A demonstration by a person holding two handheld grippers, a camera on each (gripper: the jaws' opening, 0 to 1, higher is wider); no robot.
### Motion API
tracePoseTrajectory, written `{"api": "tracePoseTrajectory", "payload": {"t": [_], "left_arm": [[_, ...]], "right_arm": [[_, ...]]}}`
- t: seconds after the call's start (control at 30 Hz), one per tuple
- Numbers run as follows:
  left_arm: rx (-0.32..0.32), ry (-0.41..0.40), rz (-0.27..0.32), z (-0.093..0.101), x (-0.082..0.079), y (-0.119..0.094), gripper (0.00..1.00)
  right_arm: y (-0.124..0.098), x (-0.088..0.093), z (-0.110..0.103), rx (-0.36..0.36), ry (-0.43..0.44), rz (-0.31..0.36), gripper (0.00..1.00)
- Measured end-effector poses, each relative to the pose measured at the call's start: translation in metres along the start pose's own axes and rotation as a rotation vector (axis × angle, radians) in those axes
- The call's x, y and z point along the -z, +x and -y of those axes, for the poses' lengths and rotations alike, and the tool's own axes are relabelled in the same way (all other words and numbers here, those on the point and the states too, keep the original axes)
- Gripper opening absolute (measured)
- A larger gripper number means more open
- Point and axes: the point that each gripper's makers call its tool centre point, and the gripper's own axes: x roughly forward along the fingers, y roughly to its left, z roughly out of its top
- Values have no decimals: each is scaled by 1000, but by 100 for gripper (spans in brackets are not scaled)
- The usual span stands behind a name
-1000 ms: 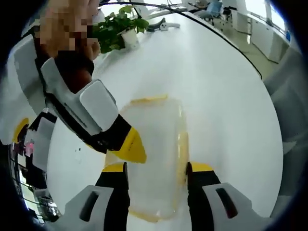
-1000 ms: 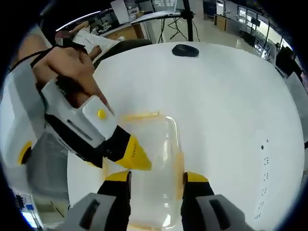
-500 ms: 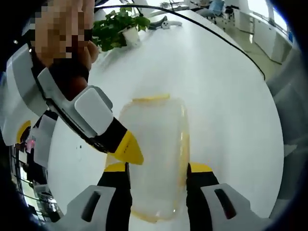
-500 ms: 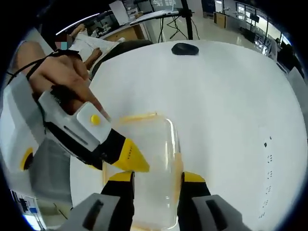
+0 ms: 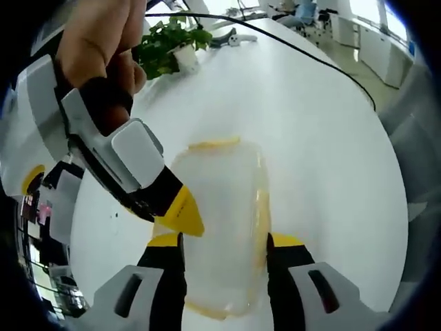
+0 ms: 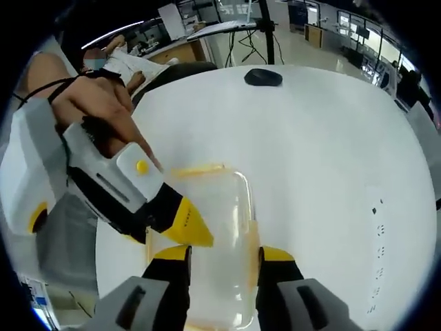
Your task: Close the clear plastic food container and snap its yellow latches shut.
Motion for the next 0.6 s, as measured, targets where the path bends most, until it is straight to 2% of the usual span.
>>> {"api": "tracePoseTrajectory", "payload": {"t": [0.27, 0.4, 0.6], "left_arm": [[15, -34, 10, -1, -5, -2, 45], [25, -8, 16, 4, -7, -4, 45], [35, -21, 31, 3, -12, -8, 47]], "right_arm": [[-5, 0, 0, 38, 31, 26, 35], [-9, 3, -1, 72, -9, 6, 35], [-16, 4, 1, 99, -12, 9, 38]]}}
